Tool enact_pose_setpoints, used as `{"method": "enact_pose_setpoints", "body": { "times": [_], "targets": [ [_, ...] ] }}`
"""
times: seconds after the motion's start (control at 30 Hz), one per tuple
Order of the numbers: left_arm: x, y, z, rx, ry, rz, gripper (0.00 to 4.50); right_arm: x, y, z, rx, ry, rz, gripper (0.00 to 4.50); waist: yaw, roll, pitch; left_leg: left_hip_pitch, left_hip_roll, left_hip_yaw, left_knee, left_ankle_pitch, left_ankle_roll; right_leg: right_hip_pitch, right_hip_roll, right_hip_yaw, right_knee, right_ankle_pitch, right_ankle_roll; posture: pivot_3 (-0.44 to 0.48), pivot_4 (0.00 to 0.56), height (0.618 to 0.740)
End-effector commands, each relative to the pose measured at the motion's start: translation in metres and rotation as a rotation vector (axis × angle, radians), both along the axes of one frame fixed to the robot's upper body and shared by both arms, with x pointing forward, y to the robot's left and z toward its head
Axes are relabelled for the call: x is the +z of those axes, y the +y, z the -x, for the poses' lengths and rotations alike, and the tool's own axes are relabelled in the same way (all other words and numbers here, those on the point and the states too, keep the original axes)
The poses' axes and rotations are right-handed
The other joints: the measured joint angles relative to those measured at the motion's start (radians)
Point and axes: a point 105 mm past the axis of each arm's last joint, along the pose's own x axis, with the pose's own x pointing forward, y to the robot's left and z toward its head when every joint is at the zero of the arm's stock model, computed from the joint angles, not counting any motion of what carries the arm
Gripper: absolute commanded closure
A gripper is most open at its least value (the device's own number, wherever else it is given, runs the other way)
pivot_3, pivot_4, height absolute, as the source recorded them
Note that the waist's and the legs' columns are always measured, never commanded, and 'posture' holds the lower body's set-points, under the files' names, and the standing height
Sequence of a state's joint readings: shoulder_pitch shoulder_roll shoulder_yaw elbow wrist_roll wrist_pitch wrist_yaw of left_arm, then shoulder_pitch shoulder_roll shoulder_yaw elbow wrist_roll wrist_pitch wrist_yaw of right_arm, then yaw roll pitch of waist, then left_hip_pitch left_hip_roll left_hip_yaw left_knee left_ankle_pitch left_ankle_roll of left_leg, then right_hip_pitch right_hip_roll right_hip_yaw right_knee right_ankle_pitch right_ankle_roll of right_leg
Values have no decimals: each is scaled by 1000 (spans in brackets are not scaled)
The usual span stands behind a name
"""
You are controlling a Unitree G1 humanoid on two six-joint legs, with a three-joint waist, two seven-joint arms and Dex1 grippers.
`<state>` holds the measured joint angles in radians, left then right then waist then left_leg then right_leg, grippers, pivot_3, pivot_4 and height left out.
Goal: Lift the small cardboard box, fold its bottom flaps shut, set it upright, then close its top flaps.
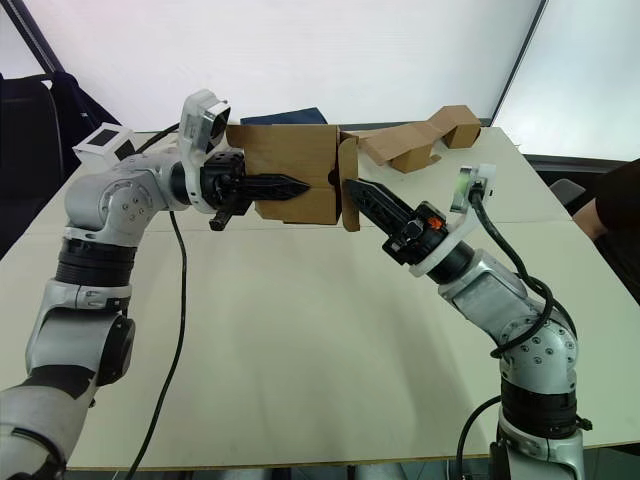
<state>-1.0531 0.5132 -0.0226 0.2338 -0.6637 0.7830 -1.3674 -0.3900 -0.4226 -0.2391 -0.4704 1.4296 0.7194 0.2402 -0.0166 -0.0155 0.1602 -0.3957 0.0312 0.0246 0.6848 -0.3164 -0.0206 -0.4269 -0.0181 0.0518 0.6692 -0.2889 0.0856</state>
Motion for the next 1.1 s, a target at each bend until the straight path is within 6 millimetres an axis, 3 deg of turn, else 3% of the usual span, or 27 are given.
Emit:
{"method": "enact_pose_setpoints", "body": {
  "times": [0.03, 0.5, 0.93, 1.1],
  "targets": [
    [15, 2, 6, -17, -41, 23, 4500, 7, 1, 8, 43, -12, -85, 1426, 0, 0, 0, 0, 0, 0, 0, 0, 0, 0, 0, 0, 0, 0, 0, 0, 150, 740],
    [18, 0, 7, -19, -35, 37, 4500, -9, 7, -4, -15, 83, -206, 1426, -1, 0, 0, 0, 0, 0, 0, 0, 0, 0, 0, 0, 0, 0, 0, 0, 150, 740],
    [14, -2, 7, -18, -30, 41, 4500, 4, 12, -2, -5, 54, -294, 1426, -1, 0, 0, 0, 0, 0, 0, 0, 0, 0, 0, 0, 0, 0, 0, 0, 150, 740],
    [13, -1, 6, -11, -30, 42, 4500, 1, 19, 3, 17, 38, -239, 1426, -1, 0, 0, 0, 0, 0, 0, 0, 0, 0, 0, 0, 0, 0, 0, 0, 150, 740]
  ]
}}
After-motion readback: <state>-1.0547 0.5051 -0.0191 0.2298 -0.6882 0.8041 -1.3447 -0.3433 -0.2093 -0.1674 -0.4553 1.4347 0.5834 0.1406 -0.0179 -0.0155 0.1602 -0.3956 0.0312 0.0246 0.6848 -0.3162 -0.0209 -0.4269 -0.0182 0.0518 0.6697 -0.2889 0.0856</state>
